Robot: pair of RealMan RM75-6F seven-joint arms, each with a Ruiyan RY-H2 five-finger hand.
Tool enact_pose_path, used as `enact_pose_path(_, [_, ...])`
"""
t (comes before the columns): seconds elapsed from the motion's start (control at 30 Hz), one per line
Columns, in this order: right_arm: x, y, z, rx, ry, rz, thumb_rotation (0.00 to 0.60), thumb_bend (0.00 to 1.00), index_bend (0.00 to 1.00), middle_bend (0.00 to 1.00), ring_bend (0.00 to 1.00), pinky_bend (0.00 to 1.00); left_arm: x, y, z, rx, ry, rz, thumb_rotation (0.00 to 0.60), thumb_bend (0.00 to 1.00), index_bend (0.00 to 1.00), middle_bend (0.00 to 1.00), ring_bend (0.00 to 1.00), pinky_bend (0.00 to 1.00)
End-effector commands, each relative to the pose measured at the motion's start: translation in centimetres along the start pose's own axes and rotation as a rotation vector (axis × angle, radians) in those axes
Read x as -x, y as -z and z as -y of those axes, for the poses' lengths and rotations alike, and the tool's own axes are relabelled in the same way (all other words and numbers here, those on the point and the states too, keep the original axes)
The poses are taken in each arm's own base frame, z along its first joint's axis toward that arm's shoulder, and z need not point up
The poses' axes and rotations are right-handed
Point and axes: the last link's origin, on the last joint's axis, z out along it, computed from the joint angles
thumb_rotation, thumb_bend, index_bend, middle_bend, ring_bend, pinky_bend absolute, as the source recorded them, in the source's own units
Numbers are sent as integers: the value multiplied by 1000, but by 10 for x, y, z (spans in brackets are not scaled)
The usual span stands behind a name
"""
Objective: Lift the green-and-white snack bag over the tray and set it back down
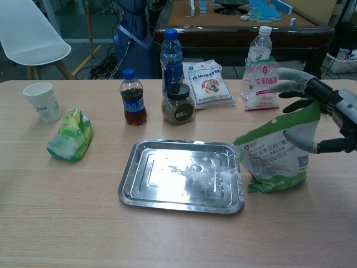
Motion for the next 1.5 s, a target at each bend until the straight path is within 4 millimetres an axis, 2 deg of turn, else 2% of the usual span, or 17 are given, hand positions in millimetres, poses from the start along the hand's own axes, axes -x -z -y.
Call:
enact_pose_path(0.03, [-10, 8, 1, -14, 39, 4, 599, 315, 93, 195, 180, 260, 0, 0, 0, 2, 3, -2, 600, 256, 48, 0, 80, 103])
enact_pose_path(0.37, [-48, 25, 7, -73, 197, -4, 600, 314, 92, 199, 180, 260, -8, -5, 8, -5, -1, -30, 600, 257, 48, 0, 80, 103])
enact_pose_path(0.5, [-70, 34, 11, -62, 306, -45, 600, 314, 96, 244, 180, 260, -12, -8, 15, -20, -11, -48, 600, 257, 48, 0, 80, 103])
enact_pose_path(0.67, [-105, 48, 17, 48, 494, -51, 600, 315, 180, 304, 181, 260, -14, -12, 21, -40, -22, -72, 600, 257, 48, 0, 80, 103])
enact_pose_path(0.9, [-149, 60, 54, 288, 662, -6, 600, 315, 237, 321, 184, 259, -12, -15, 24, -50, -22, -96, 600, 257, 49, 0, 80, 103])
enact_pose_path(1.1, [-165, 71, 63, 420, 676, -7, 600, 315, 237, 318, 185, 259, -12, -14, 25, -55, -19, -117, 600, 256, 48, 0, 80, 101])
enact_pose_path(1.37, [-168, 90, 57, 536, 668, 2, 600, 315, 237, 313, 186, 259, -17, -8, 25, -57, -19, -133, 600, 257, 48, 0, 80, 101])
enact_pose_path(1.5, [-169, 93, 57, 539, 656, -1, 600, 315, 237, 311, 186, 259, -17, -6, 25, -61, -17, -132, 600, 257, 48, 0, 80, 100])
